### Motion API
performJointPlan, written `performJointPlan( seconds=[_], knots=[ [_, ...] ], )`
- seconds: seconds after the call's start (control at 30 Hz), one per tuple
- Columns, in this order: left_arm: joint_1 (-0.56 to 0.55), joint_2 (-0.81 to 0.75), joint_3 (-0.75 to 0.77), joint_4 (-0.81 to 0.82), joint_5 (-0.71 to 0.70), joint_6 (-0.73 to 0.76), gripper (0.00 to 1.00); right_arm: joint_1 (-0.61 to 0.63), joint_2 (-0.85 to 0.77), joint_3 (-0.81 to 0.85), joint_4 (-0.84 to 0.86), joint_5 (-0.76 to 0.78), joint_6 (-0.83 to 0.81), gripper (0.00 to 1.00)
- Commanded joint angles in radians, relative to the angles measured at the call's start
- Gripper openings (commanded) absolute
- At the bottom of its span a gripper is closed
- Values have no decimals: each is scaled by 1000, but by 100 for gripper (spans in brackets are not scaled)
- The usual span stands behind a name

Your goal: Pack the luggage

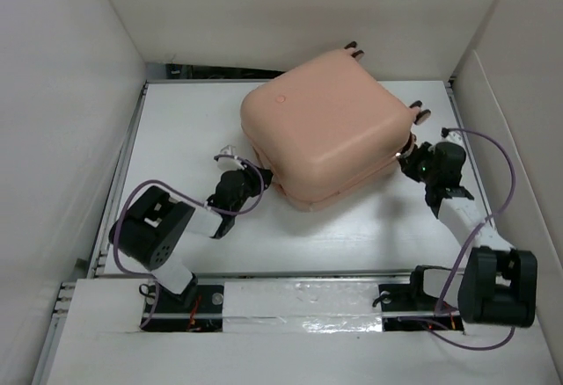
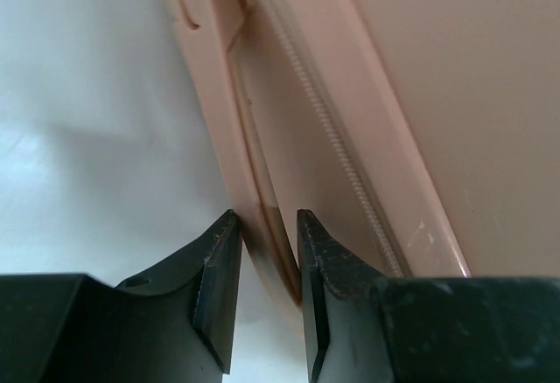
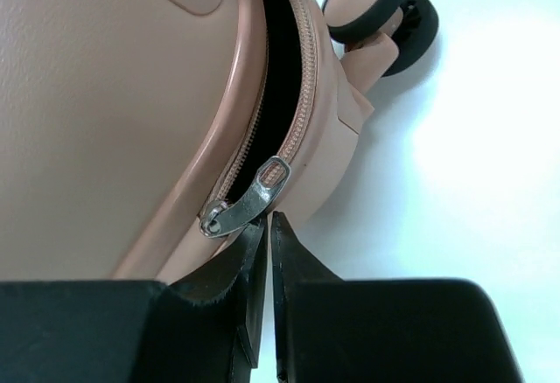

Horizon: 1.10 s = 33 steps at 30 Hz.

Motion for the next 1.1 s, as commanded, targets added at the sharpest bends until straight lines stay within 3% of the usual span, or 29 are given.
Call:
performJointPlan(
  seconds=[0.0, 0.27, 0.4, 0.47, 0.5, 0.53, 0.6, 0.7, 0.77, 0.8, 0.87, 0.93, 1.0, 1.07],
  knots=[
    [-56, -116, -124, -11, -14, 55, 0, 74, 116, 165, 214, -155, -31, 12],
    [-395, -395, -222, -189, -216, -34, 0, 301, 517, 654, 19, -302, -139, 14],
    [-529, -429, -181, -246, -299, -54, 0, 350, 598, 743, -3, -312, -123, 16],
    [-553, -442, -153, -280, -334, -53, 0, 350, 572, 727, 8, -297, -122, 25],
    [-553, -447, -149, -280, -339, -46, 0, 340, 554, 685, 10, -294, -122, 30],
    [-553, -450, -144, -283, -350, -43, 0, 327, 529, 659, 8, -290, -120, 42],
    [-553, -453, -124, -294, -365, -23, 0, 327, 428, 583, 20, -255, -139, 51],
    [-540, -450, -87, -329, -377, -19, 0, 306, 228, 368, 43, -168, -148, 56],
    [-526, -444, -83, -294, -356, -7, 0, 297, 103, 141, 133, -154, -128, 44],
    [-512, -440, -78, -288, -345, -2, 0, 296, -23, 68, 169, -162, -120, 20],
    [-500, -426, -58, -285, -330, 7, 0, 321, -141, -109, 215, -201, -133, 5],
    [-491, -420, -51, -280, -321, 21, 0, 364, -294, -184, 208, -229, -149, 0],
    [-491, -416, -40, -281, -314, 27, 0, 433, -416, -266, 192, -254, -142, 3],
    [-491, -421, -40, -289, -307, 26, 0, 479, -481, -326, 168, -202, -137, 21]
  ],
)
